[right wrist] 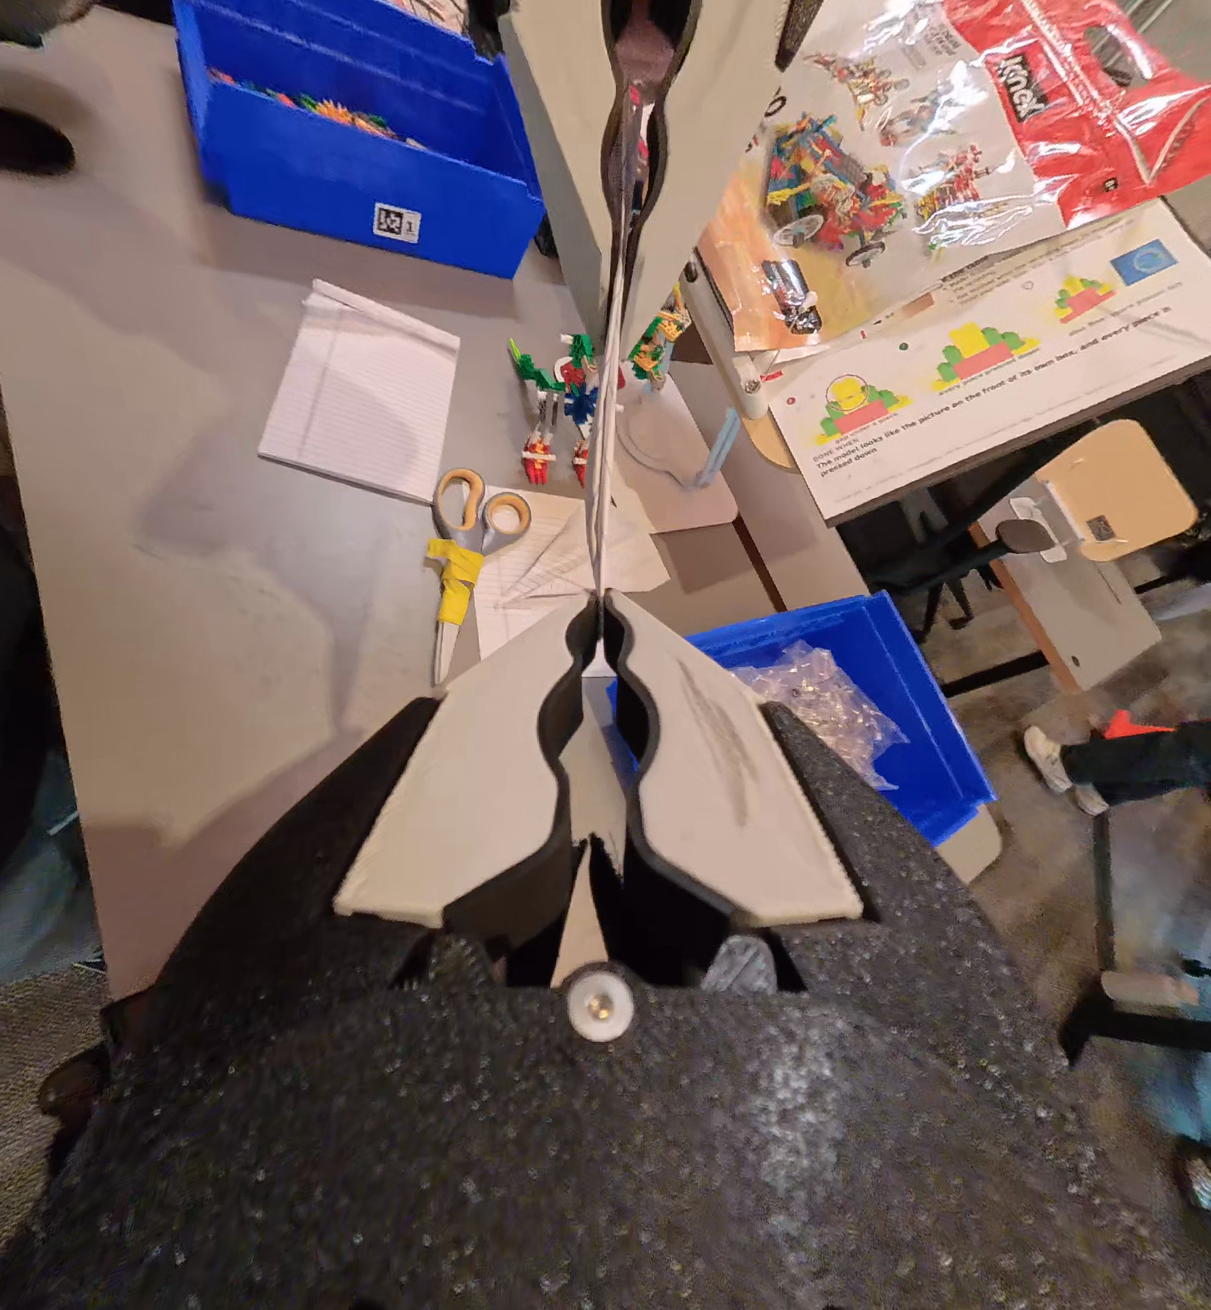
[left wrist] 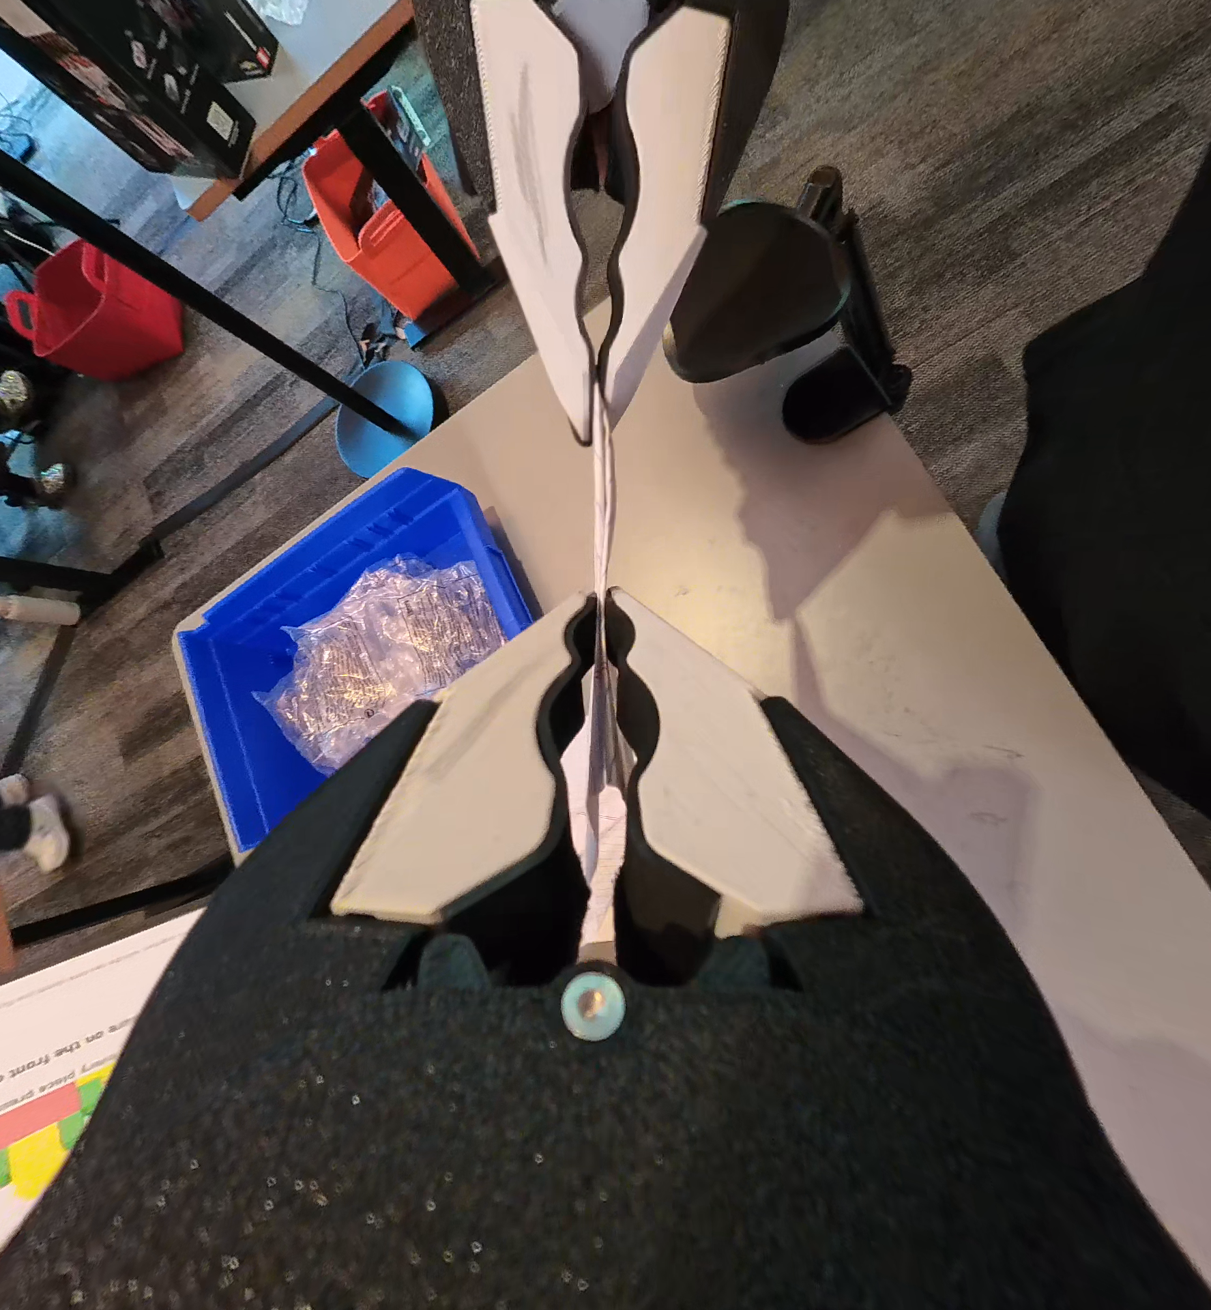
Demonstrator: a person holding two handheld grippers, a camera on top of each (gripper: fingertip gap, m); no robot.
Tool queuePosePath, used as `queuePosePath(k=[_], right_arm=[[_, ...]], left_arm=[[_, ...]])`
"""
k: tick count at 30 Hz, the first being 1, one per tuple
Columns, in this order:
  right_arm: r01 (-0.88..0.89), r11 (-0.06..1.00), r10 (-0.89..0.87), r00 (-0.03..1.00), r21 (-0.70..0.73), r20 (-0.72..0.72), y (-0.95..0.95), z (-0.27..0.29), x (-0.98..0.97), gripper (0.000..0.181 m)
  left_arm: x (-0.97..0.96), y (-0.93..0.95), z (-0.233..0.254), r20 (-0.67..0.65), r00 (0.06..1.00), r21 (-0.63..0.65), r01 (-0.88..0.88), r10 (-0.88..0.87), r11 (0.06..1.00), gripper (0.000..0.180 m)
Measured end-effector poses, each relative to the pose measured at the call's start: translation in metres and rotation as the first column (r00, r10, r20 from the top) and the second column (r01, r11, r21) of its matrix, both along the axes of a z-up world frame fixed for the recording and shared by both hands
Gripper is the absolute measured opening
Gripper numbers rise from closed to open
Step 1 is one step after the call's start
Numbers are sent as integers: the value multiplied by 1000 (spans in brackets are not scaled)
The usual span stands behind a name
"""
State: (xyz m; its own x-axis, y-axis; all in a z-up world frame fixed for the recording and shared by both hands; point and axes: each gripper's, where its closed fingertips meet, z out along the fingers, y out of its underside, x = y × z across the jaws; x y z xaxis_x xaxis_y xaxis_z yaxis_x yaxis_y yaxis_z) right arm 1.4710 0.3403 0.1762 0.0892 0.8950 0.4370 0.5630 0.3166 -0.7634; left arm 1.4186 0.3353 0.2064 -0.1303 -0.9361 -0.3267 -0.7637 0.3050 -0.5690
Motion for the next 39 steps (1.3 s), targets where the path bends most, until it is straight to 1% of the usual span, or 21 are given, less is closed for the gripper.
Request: queuePosePath(k=[2, 4, 6, 7, 8, 9, 10, 11, 12, 14, 15, 16, 18, 20, 23, 25, 28, 33, 36, 38, 39], right_arm=[[-4, 999, 4, 1000, -42, 0, -1, -4, 6, 0], [45, 998, -43, 998, -49, 50, 10, -16, 22, 0], [22, 993, -25, 999, -116, -22, 5, -9, 24, 0], [33, 994, -38, 998, -107, -49, 6, -2, 22, 0], [35, 995, -42, 997, -93, -72, 6, 5, 19, 5], [25, 995, -34, 995, -95, -95, 4, 11, 14, 20], [8, 994, -19, 995, -110, -102, 1, 12, 7, 25], [6, 993, -18, 995, -120, -99, 1, 11, 1, 33], [0, 991, -10, 997, -130, -81, 0, 6, -4, 34], [-9, 988, 4, 1000, -157, -27, 0, -7, -13, 31], [-2, 986, 3, 1000, -165, 5, 2, -14, -16, 24], [-11, 984, 14, 1000, -176, 15, 1, -18, -19, 10], [-57, 973, 62, 998, -223, 14, -7, -25, -27, 1], [-70, 956, 72, 997, -284, -4, -11, -28, -31, 0], [-95, 881, 56, 994, -463, -96, -16, -30, -39, 0], [-135, 796, 43, 985, -589, -167, -21, -34, -44, 0], [-190, 689, 26, 971, -700, -237, -29, -43, -53, 0], [-206, 556, 44, 975, -806, -218, -48, -71, -70, 0], [-231, 490, 78, 972, -840, -221, -63, -85, -77, 1], [-229, 459, 79, 973, -858, -217, -68, -95, -82, 22], [-225, 454, 77, 974, -862, -213, -69, -101, -84, 9]], left_arm=[[-3, 3, 1, -3, 1000, -15, -5, 5, 1000, 0], [-14, 6, 1, -13, 999, -44, -35, 34, 998, 0], [-17, 6, 4, 36, 998, -152, -53, 59, 987, 0], [-19, 6, 1, 37, 997, -195, -60, 69, 979, 0], [-19, 8, -2, 39, 996, -214, -67, 78, 975, 0], [-17, 6, -5, 41, 995, -266, -73, 86, 961, 0], [-16, 3, -10, 34, 996, -323, -70, 86, 944, 0], [-14, 3, -16, 34, 996, -335, -71, 88, 939, 0], [-13, 3, -21, 26, 995, -365, -77, 93, 928, 0], [-9, -1, -24, 62, 995, -417, -46, 79, 908, 0], [-8, -5, -24, 78, 995, -438, -28, 69, 898, 0], [-10, -4, -27, 74, 995, -440, -34, 73, 897, 0], [-14, -3, -33, 72, 994, -456, -41, 82, 889, 0], [-19, -5, -36, 82, 993, -497, -38, 90, 867, 0], [-31, -1, -37, 125, 979, -532, -69, 159, 844, 10], [-45, 3, -37, 164, 961, -570, -94, 225, 816, 18], [-65, -5, -39, 252, 924, -641, -64, 289, 765, 18], [-90, -24, -73, 265, 875, -700, -115, 405, 705, 0], [-99, -37, -91, 288, 827, -763, -106, 482, 638, 0], [-104, -44, -102, 300, 792, -803, -92, 532, 589, 0], [-106, -48, -105, 309, 773, -822, -75, 554, 564, 0]])
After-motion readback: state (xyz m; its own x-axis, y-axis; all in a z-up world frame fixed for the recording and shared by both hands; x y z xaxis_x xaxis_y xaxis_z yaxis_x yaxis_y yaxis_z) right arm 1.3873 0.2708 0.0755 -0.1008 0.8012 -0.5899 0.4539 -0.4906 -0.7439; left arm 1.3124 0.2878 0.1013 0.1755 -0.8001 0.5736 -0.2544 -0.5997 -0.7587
